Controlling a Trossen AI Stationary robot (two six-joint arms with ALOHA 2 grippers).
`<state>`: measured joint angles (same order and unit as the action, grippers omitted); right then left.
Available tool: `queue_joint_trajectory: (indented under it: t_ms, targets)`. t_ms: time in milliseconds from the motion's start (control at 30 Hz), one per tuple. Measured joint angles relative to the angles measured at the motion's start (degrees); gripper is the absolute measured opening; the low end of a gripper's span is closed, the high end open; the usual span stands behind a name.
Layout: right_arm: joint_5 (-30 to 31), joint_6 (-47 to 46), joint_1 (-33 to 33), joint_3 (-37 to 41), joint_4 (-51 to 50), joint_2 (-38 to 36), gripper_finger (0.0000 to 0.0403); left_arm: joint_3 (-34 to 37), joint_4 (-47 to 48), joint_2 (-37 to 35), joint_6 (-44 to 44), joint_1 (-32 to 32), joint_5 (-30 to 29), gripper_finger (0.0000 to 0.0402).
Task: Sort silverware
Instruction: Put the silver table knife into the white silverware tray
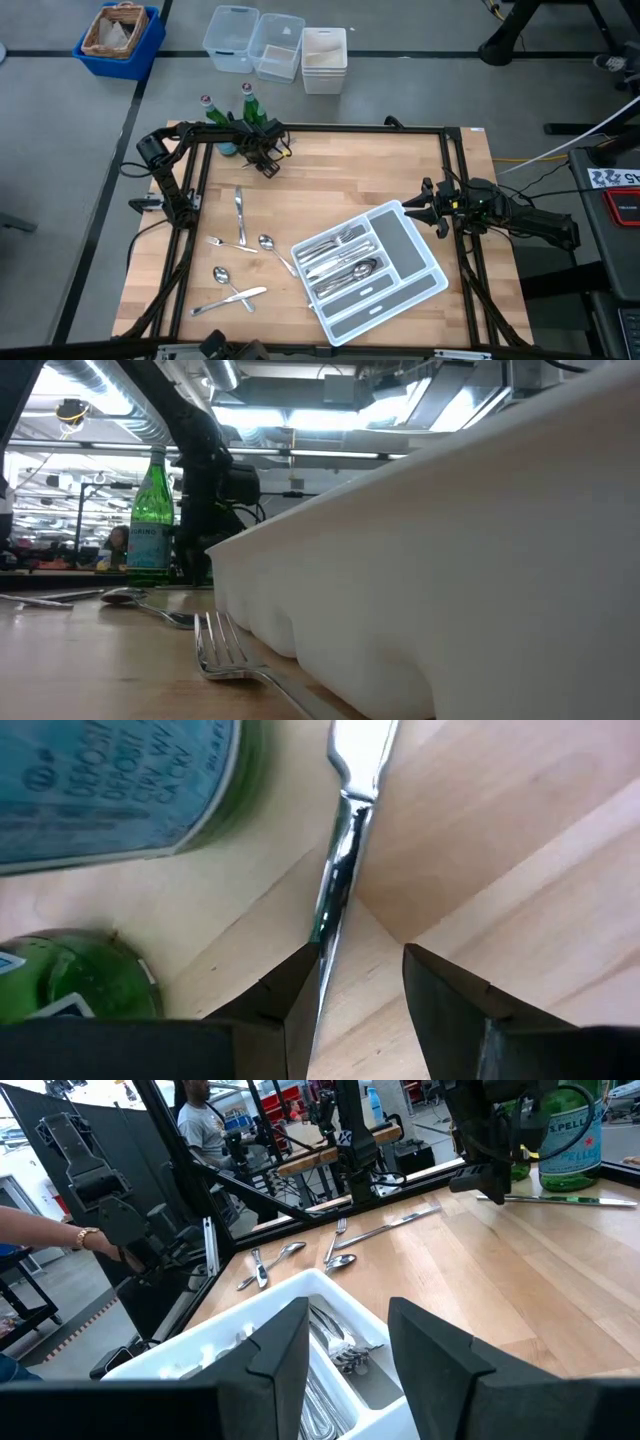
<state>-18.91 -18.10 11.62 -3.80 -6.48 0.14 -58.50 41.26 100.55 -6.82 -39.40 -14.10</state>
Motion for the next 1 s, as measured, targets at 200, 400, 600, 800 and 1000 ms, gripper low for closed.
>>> queue_joint_trajectory:
  t_ms: [200,400,600,800,1000]
  targets:
    - [-0.01,0.00,0.00,0.00,0.00,-0.02,0.0143,-0.23,0.21,0.00,-1.44,0.92,0.00,0.0133]
    - [0.02,0.02,0.00,-0.01,0.00,-0.01,0.0143,-1.40,-2.17,0.00,-2.08,2.84,0.04,0.0133]
    - [-0.01,0.01,-0.01,0.00,0.00,-0.01,0.0143,-1.51,-6.41,0.00,-13.64,3.22,0.63,0.0133]
    - [0.01,0.00,-0.01,0.00,0.00,0.00,0.0143,-1.53,-5.99,0.00,-30.37,2.87,0.30,0.0133]
    - [-0.01,0.02,-0.01,0.00,0.00,0.00,0.0143,-1.44,-3.05,0.00,-36.34,2.92,-3.47,0.0133]
